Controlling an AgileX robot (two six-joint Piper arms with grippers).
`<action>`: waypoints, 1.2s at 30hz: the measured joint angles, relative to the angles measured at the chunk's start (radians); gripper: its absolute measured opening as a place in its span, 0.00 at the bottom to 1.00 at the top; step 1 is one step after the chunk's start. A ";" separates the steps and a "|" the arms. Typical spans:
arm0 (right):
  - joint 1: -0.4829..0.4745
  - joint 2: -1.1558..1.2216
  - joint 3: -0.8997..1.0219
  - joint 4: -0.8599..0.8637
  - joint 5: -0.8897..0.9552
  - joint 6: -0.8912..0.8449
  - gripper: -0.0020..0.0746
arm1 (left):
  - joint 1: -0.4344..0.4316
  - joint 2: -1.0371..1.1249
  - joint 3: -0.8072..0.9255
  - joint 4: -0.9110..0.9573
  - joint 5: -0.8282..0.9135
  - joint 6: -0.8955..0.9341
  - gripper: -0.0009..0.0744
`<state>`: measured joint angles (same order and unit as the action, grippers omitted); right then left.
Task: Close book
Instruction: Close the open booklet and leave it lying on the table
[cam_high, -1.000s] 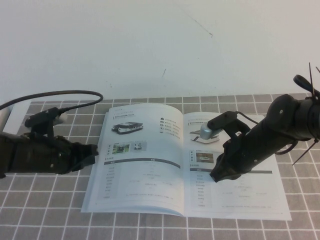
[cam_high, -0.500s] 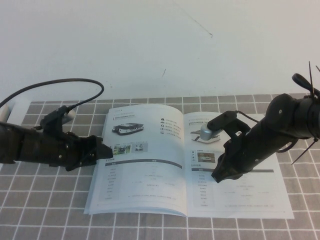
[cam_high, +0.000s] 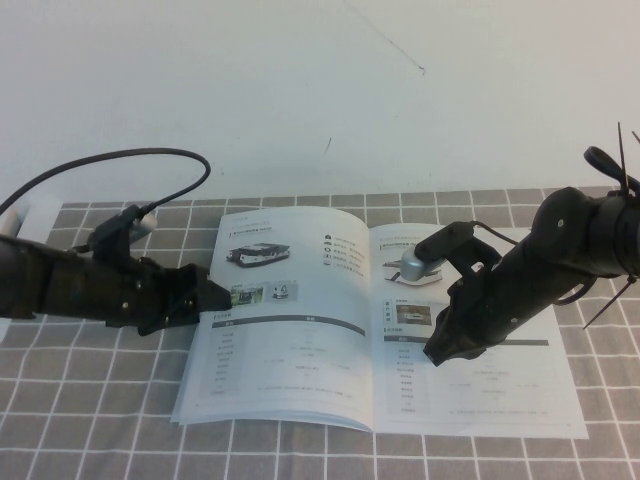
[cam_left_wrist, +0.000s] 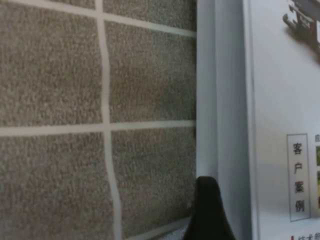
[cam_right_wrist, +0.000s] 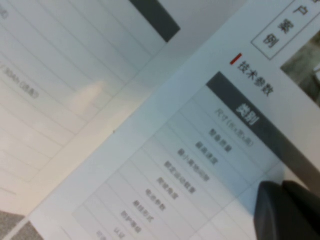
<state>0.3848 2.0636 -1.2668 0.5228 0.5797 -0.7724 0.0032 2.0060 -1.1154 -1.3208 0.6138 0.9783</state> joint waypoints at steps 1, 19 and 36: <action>0.000 0.000 0.000 0.000 0.000 0.000 0.02 | 0.000 -0.002 -0.002 0.000 0.004 0.000 0.59; 0.000 0.000 0.000 -0.001 0.004 0.000 0.02 | -0.025 0.011 -0.285 0.217 0.224 -0.191 0.59; 0.000 0.000 0.000 -0.001 0.004 0.000 0.02 | -0.003 0.093 -0.358 0.524 0.227 -0.519 0.70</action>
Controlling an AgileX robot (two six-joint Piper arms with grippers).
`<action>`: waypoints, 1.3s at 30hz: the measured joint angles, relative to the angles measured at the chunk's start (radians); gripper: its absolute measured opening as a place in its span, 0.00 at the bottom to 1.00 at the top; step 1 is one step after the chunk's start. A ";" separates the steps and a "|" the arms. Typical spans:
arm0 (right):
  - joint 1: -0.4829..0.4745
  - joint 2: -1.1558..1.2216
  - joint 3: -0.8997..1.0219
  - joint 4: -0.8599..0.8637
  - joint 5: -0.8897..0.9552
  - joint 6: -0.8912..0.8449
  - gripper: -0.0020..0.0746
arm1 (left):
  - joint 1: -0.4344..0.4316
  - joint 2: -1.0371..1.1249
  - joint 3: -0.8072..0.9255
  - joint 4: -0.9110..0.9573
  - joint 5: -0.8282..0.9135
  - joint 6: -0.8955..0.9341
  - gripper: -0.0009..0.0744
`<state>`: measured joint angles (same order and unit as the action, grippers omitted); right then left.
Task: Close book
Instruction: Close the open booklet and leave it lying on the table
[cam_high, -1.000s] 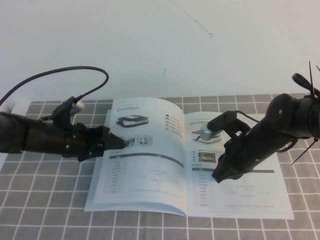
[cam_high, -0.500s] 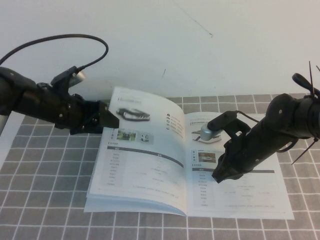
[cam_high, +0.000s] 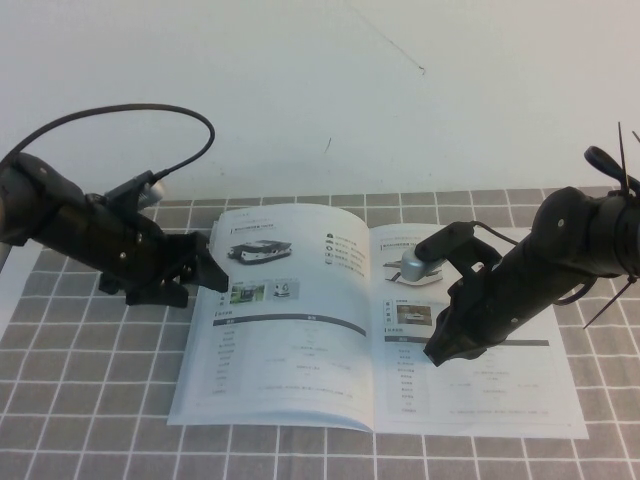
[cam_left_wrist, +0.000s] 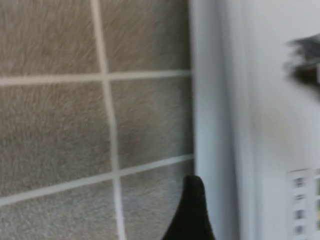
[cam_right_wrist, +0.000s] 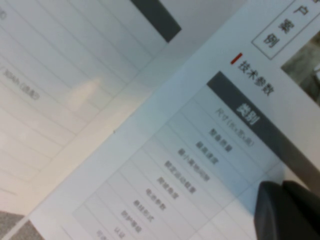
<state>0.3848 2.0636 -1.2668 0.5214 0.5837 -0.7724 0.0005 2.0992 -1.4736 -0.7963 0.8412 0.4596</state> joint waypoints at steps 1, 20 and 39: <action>0.000 0.000 0.000 0.000 0.000 0.000 0.02 | 0.000 0.009 0.000 0.002 0.000 -0.002 0.70; 0.000 0.000 0.000 0.000 0.000 0.000 0.02 | 0.002 0.081 -0.010 -0.503 0.273 0.268 0.70; -0.020 -0.230 0.000 -0.061 0.034 0.003 0.02 | -0.140 0.074 -0.010 -0.723 0.315 0.346 0.70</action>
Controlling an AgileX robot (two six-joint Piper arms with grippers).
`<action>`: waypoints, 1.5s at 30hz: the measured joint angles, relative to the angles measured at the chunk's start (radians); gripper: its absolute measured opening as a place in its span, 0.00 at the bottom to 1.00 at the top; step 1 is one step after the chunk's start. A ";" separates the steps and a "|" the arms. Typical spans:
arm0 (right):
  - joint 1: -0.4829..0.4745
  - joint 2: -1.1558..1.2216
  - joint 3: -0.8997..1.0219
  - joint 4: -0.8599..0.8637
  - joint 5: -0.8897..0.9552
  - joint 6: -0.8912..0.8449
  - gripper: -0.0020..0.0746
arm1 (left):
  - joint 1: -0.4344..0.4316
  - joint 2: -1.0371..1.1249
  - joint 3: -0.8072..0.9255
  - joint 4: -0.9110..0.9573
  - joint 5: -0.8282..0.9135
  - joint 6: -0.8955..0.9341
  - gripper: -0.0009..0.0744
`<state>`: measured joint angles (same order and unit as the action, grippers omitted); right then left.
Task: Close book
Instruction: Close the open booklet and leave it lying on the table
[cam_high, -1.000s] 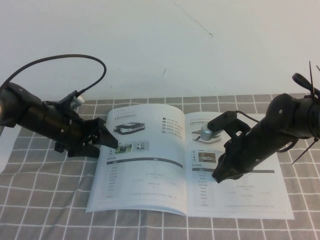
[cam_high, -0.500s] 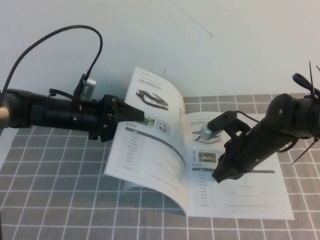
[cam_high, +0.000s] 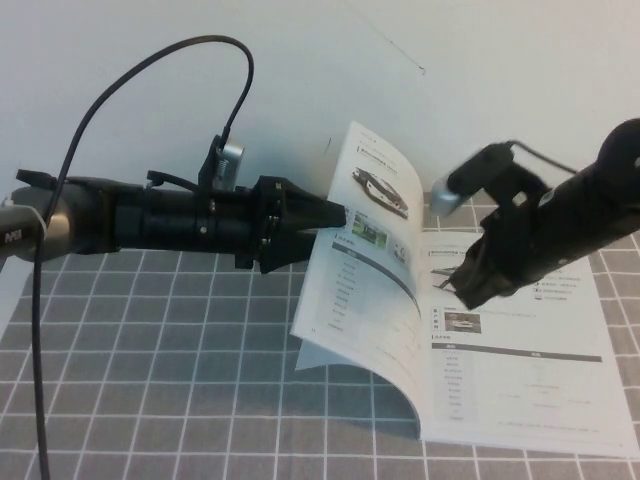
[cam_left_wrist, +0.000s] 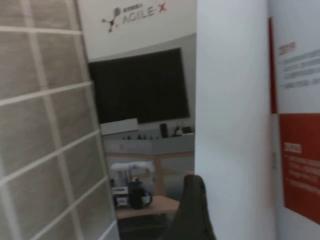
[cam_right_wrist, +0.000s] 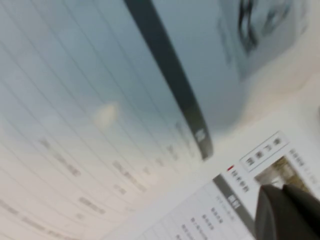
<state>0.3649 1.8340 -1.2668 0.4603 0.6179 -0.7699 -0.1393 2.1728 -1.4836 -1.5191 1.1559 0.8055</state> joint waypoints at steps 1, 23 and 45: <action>-0.006 -0.040 0.000 -0.004 0.002 0.005 0.02 | -0.005 0.000 0.000 -0.012 0.000 0.001 0.70; -0.116 -0.626 0.002 -0.180 0.156 0.105 0.02 | -0.216 -0.046 -0.140 -0.154 0.002 0.042 0.70; -0.117 -0.567 0.062 -0.299 0.312 0.342 0.02 | -0.425 0.086 -0.147 0.002 -0.219 0.074 0.41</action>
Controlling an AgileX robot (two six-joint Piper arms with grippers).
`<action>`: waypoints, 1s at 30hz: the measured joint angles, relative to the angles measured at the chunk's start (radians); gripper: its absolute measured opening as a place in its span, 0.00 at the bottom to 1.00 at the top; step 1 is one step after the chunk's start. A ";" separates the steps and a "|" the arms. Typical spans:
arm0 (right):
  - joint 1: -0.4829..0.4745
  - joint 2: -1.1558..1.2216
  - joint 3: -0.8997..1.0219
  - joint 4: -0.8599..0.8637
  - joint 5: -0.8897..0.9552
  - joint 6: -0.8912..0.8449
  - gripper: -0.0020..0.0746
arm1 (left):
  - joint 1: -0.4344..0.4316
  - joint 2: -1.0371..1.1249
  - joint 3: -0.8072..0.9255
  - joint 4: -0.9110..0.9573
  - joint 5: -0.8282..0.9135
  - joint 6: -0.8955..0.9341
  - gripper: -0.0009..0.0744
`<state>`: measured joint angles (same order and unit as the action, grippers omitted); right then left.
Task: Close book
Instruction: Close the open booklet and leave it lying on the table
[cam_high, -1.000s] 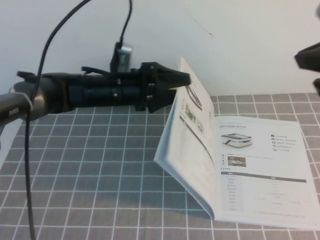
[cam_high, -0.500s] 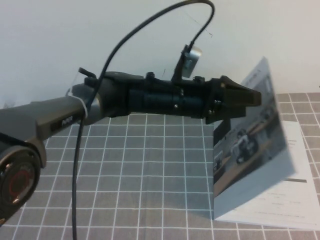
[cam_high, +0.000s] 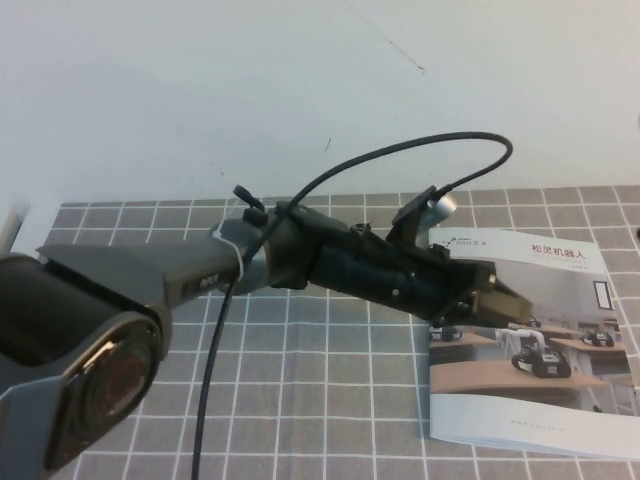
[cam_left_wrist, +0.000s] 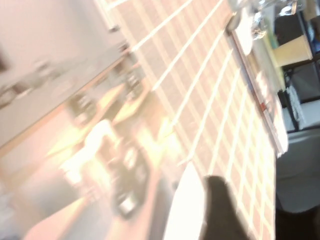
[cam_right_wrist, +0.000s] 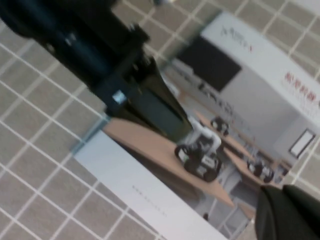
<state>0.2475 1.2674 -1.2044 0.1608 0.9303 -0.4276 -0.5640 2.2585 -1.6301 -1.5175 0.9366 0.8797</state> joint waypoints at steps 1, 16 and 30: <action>0.000 0.020 0.024 -0.027 -0.008 0.022 0.02 | 0.008 0.000 0.000 0.015 0.004 -0.008 0.34; 0.000 0.435 0.180 -0.229 -0.311 0.238 0.02 | 0.114 -0.355 0.000 0.702 -0.118 -0.197 0.01; 0.000 0.637 0.150 -0.183 -0.471 0.077 0.02 | 0.112 -0.712 0.000 1.231 -0.162 -0.486 0.01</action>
<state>0.2475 1.9041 -1.0543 -0.0223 0.4595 -0.3505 -0.4520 1.5468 -1.6301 -0.2861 0.7742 0.3942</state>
